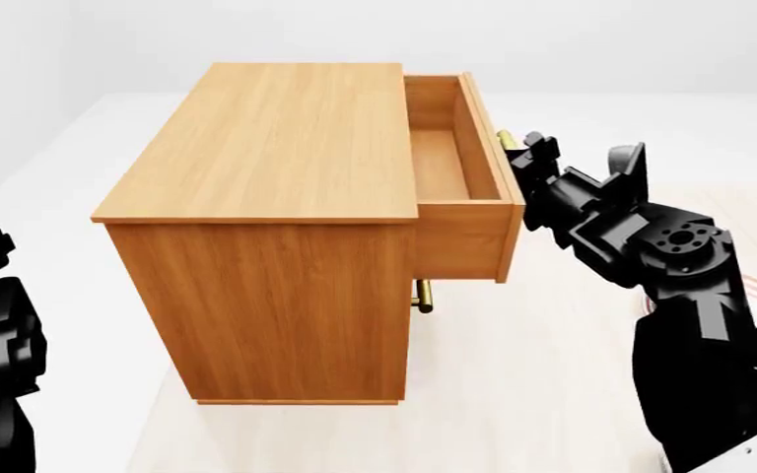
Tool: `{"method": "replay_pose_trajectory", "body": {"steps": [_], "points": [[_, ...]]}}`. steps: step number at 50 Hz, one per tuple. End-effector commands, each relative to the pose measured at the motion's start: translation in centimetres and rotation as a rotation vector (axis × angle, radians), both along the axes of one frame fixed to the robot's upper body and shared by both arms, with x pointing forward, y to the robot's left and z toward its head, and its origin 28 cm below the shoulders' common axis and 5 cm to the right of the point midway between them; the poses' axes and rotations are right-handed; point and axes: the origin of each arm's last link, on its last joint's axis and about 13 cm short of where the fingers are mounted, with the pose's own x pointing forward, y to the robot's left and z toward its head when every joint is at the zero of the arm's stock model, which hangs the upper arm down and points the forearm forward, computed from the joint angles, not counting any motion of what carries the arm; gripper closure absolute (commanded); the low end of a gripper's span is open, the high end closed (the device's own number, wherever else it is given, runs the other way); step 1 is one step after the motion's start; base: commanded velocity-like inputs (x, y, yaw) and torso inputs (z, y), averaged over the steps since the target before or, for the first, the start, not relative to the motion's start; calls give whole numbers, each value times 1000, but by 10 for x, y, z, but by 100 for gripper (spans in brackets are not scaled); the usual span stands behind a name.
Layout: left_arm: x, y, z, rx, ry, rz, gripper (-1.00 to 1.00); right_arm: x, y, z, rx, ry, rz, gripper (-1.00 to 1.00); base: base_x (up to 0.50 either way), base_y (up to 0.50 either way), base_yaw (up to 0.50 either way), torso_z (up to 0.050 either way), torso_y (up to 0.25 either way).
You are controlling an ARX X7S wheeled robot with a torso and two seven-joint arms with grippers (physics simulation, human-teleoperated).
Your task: Open the top drawer of the cabinet and put the bowl in it.
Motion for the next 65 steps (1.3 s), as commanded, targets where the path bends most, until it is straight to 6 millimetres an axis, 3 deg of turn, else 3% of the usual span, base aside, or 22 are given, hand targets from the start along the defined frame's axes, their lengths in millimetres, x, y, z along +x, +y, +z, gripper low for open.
{"method": "replay_pose_trajectory", "body": {"steps": [1, 27, 28, 53, 65], "points": [[0, 0, 0, 1, 1, 2, -100, 1, -9, 7, 40, -40, -33, 100, 0, 0, 0, 0, 0], [-1, 1, 0, 0, 0, 5, -100, 2, -9, 6, 27, -46, -36, 100, 1, 0, 0, 0, 0], [0, 1, 0, 0, 0, 6, -100, 2, -8, 6, 23, -49, -30, -100, 10, 0, 0, 0, 0], [0, 1, 0, 3, 0, 9, -100, 0, -6, 3, 27, -37, 15, -100, 0, 0, 0, 0, 0], [1, 0, 1, 1, -6, 4, -100, -9, -46, 17, -5, 2, -154, -100, 0, 0, 0, 0, 0]]}}
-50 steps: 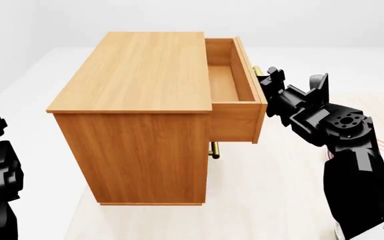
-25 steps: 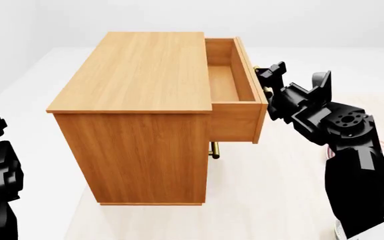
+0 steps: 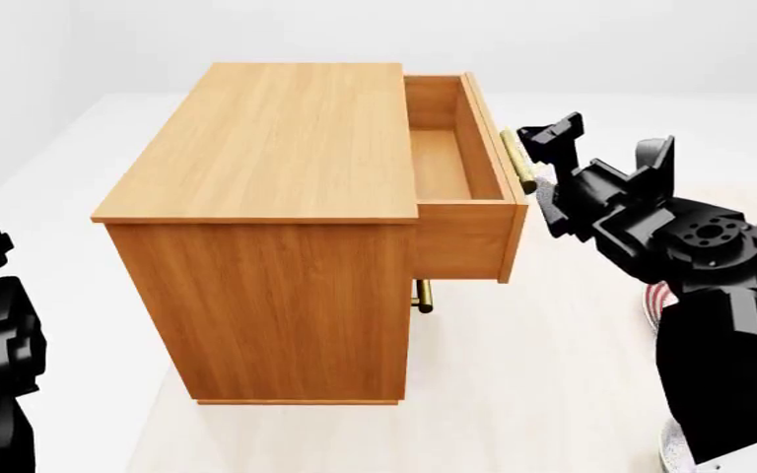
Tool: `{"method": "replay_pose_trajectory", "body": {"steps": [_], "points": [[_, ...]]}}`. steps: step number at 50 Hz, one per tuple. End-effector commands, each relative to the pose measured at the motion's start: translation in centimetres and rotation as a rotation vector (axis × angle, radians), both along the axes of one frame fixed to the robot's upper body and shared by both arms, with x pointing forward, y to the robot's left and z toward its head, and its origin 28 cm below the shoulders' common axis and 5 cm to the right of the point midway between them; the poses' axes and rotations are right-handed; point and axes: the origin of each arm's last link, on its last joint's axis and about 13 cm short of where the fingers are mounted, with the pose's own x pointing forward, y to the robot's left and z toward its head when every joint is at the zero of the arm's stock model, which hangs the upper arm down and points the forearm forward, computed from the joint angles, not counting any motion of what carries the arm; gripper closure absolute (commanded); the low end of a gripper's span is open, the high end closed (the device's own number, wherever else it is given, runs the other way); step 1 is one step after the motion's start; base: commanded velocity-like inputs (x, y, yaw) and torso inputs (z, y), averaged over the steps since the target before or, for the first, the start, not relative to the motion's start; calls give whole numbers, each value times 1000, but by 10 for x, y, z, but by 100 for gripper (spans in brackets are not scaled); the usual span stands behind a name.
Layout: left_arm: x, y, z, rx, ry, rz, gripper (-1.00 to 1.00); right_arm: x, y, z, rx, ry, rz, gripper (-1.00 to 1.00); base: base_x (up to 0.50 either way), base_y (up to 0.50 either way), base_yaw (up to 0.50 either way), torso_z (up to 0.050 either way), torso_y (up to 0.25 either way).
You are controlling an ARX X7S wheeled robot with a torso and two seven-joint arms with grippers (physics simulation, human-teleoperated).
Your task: Open the top drawer of the cabinet and put the bowl in it.
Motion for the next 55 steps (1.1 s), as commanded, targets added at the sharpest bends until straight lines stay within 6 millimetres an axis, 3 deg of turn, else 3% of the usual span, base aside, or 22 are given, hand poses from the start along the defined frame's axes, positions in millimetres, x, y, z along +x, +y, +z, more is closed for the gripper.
{"method": "replay_pose_trajectory", "body": {"steps": [1, 7, 12, 24, 30, 36, 42, 55], "points": [[0, 0, 1, -2, -4, -2, -100, -9, -33, 11, -33, 39, -141, -100, 0, 0, 0, 0, 0], [1, -1, 1, -6, -7, -5, -100, -21, -52, 29, -106, 44, -247, -100, 0, 0, 0, 0, 0], [1, -1, 1, -9, -10, -7, -100, -29, -54, 54, -230, 9, -275, -100, 0, 0, 0, 0, 0], [0, 0, -1, -14, -12, -8, -100, -52, -17, 187, -789, -199, -317, -100, 0, 0, 0, 0, 0], [-1, 1, -2, -18, -13, -6, -100, -58, 7, 221, -897, -225, -164, -100, 0, 0, 0, 0, 0], [-2, 0, -4, -23, -13, -5, -100, -61, 32, 235, -966, -251, -33, -100, 0, 0, 0, 0, 0], [-2, 0, -6, -25, -11, -6, -100, -58, 51, 236, -988, -267, 51, -100, 0, 0, 0, 0, 0], [-4, 0, -10, -30, -7, -8, -100, -49, 74, 211, -993, -160, 264, -100, 0, 0, 0, 0, 0]]}}
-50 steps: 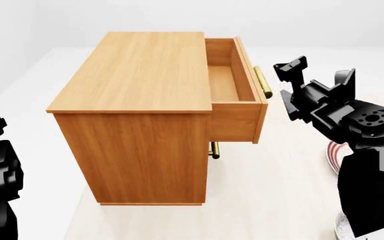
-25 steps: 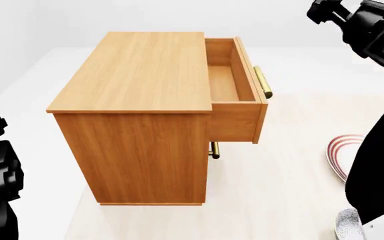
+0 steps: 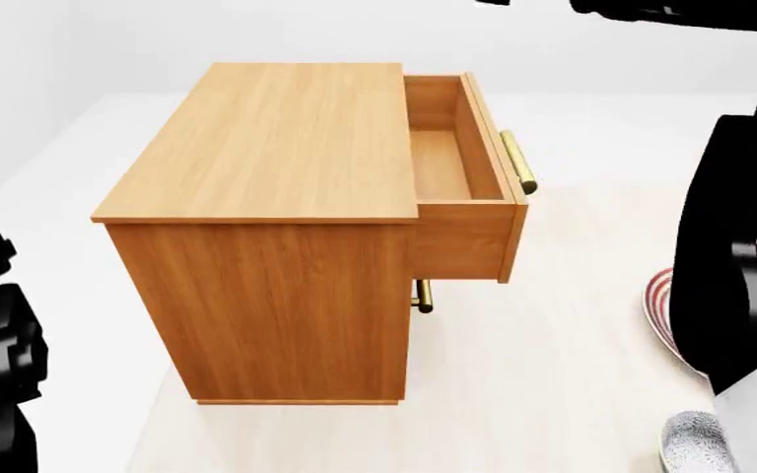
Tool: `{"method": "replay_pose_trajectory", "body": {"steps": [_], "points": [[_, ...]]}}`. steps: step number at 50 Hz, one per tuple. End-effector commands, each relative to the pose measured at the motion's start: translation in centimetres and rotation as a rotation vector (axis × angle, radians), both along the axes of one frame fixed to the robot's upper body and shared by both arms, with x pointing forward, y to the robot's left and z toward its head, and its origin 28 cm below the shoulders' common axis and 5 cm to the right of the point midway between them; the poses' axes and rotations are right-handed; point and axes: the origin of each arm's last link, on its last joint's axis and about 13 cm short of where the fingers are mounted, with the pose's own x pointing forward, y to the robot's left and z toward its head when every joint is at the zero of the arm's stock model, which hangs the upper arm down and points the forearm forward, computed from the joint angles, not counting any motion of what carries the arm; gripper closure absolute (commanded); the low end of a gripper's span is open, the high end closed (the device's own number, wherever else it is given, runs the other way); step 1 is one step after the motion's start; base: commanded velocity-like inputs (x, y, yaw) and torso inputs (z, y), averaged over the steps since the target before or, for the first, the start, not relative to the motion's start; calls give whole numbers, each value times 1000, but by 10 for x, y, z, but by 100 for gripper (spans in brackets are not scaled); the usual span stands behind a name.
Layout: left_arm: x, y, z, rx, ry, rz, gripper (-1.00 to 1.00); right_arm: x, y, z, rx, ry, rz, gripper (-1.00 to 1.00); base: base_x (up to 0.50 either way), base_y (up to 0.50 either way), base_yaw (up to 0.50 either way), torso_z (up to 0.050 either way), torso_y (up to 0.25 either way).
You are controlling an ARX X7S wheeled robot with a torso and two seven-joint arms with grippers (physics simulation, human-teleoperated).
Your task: Open the top drawer of the cabinet and put the bowl in it.
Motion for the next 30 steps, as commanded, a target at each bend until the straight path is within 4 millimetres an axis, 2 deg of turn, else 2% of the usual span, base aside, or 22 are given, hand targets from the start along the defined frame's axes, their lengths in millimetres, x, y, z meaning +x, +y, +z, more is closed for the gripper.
{"method": "replay_pose_trajectory", "body": {"steps": [1, 15, 30], "points": [[-2, 0, -3, -5, 3, 0, -100, 2, 19, -10, -70, 132, 90, -100, 0, 0, 0, 0, 0], [-1, -1, -5, -5, 7, -3, -100, 3, 20, -30, -198, 268, 116, -100, 0, 0, 0, 0, 0], [-2, -2, -7, -9, 10, -3, -100, 4, 23, -34, -299, 292, 100, -100, 0, 0, 0, 0, 0]]}}
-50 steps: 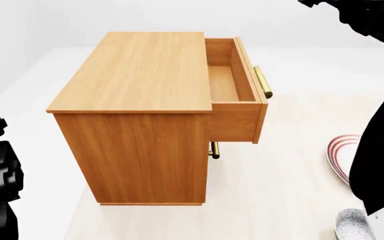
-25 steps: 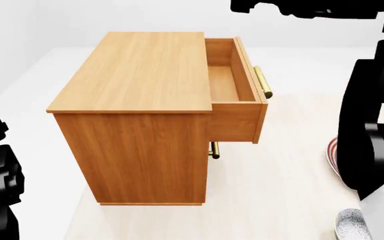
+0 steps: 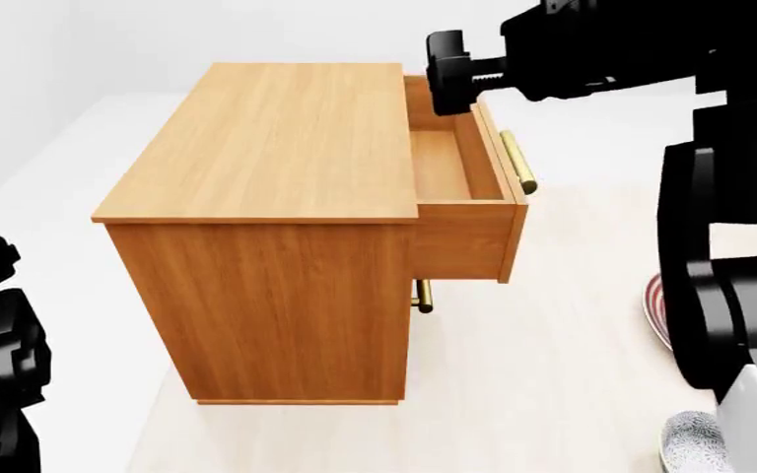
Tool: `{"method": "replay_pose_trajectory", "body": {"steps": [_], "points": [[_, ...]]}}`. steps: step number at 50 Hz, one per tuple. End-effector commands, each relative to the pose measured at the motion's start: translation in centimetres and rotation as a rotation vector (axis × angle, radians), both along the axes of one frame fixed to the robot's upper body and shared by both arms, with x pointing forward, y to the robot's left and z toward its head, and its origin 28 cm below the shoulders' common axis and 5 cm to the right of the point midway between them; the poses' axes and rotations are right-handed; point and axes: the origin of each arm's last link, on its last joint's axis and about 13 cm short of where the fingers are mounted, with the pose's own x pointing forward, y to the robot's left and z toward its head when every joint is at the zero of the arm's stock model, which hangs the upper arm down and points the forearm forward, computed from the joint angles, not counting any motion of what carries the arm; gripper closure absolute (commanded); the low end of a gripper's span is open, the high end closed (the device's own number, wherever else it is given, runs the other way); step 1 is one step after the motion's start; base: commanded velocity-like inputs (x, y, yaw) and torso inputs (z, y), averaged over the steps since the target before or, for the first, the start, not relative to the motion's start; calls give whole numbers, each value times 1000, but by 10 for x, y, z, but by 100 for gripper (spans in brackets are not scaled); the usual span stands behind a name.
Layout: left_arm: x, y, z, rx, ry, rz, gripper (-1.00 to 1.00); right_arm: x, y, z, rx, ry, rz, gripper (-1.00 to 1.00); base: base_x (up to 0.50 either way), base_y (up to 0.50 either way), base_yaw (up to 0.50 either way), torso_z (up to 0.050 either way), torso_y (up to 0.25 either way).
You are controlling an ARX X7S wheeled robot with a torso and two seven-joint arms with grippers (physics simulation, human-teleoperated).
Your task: Open the top drawer of the cabinet and put the bowl in it.
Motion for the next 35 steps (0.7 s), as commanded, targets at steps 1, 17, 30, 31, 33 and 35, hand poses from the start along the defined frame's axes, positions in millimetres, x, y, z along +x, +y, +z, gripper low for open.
{"method": "replay_pose_trajectory", "body": {"steps": [1, 17, 30, 31, 33, 35], "points": [[-1, 0, -1, -3, 2, 0, -100, 1, 2, -4, -80, 28, -4, -100, 0, 0, 0, 0, 0], [-1, 0, -2, -5, 2, -1, -100, 5, 2, -13, -148, 35, -25, -100, 0, 0, 0, 0, 0], [0, 0, -1, -6, 0, -3, -100, 10, -2, -25, -154, 55, -34, -100, 0, 0, 0, 0, 0], [0, 0, -1, -6, 0, -3, -100, 10, -2, -26, -157, 56, -35, -100, 0, 0, 0, 0, 0], [0, 0, -1, -6, -1, -3, -100, 11, -3, -27, -158, 58, -37, -100, 0, 0, 0, 0, 0], [-1, 0, -1, -6, 0, -2, -100, 11, -4, -28, -160, 59, -39, -100, 0, 0, 0, 0, 0]]}}
